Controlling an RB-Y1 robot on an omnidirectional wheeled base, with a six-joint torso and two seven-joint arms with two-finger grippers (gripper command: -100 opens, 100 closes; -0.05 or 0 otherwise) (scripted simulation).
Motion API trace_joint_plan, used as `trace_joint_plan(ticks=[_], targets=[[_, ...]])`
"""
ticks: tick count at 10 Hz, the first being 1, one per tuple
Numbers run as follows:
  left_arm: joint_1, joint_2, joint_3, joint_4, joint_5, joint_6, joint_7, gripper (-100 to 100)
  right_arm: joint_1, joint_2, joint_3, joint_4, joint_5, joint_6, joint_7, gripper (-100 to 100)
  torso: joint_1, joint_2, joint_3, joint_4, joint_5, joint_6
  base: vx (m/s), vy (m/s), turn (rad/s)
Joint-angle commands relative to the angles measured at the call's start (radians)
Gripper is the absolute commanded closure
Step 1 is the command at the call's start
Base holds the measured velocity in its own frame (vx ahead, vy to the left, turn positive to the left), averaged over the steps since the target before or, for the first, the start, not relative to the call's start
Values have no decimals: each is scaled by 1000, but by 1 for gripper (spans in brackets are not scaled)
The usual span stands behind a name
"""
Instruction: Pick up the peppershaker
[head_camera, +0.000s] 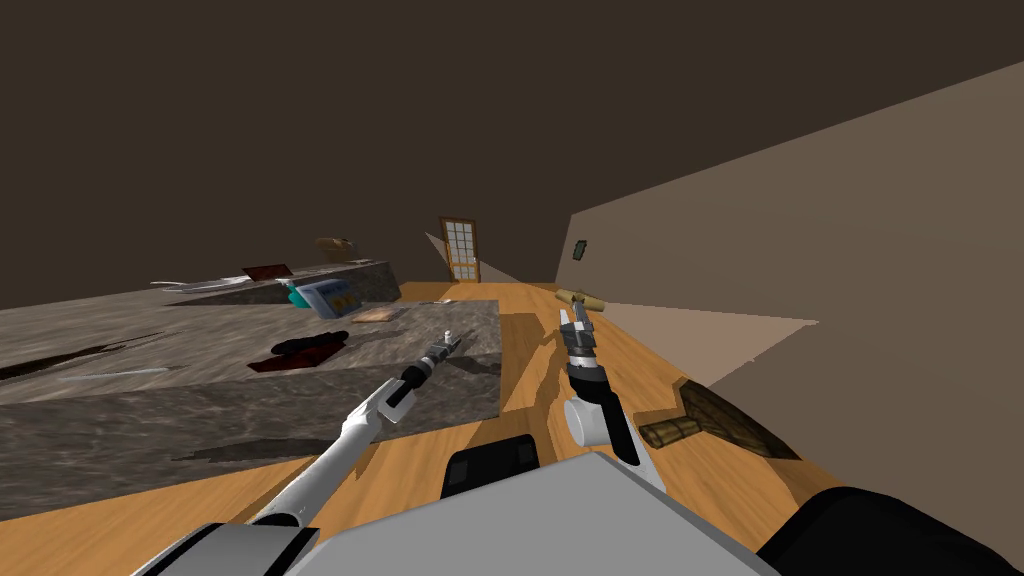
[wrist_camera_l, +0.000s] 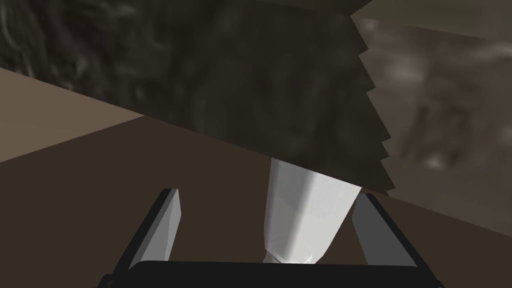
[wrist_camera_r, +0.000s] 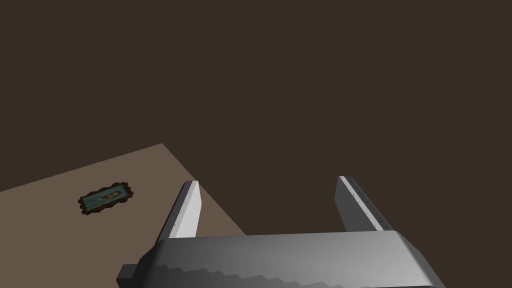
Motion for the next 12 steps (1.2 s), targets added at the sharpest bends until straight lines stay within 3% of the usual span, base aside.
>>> trace_joint_plan(ticks=[1,2,3,5,6,7,9,10,11,12], targets=[[-46,-2,-2,50,3,-7,-3,-100,0,0,0,0,0,0,0,0,0,0,0,0,0,0,-28,8,-4],[-46,-2,-2,61,3,-7,-3,-100,0,0,0,0,0,0,0,0,0,-1,-1,0,0,0,-2,5,-2],[-94,-11,-28,102,16,-18,-15,-100,0,0,0,0,0,0,0,0,0,-3,-2,-1,0,0,-43,3,101],[-137,-11,-28,139,16,-18,-15,-100,0,0,0,0,0,0,0,0,0,0,0,0,0,0,-43,10,39],[-137,-11,-28,158,16,-18,-15,-100,0,0,0,0,0,0,0,0,0,-1,-1,0,0,0,-7,5,-12],[-179,-21,-54,189,29,-30,-28,-100,0,0,0,0,0,0,0,0,0,-3,-1,-1,0,0,-51,15,114],[-225,-21,-54,218,29,-30,-28,-100,0,0,0,0,0,0,0,0,0,0,0,0,0,0,-47,4,32],[-228,-21,-54,243,29,-30,-28,-100,0,0,0,0,0,0,0,0,0,-1,-1,0,0,0,-1,1,-13],[-222,-21,-54,230,29,-30,-28,-100,0,0,0,0,0,0,0,0,0,-3,-2,-1,0,0,0,0,0],[-224,-21,-53,234,29,-32,-29,100,0,0,0,0,0,0,0,0,0,-3,-2,-1,0,0,0,0,0]])
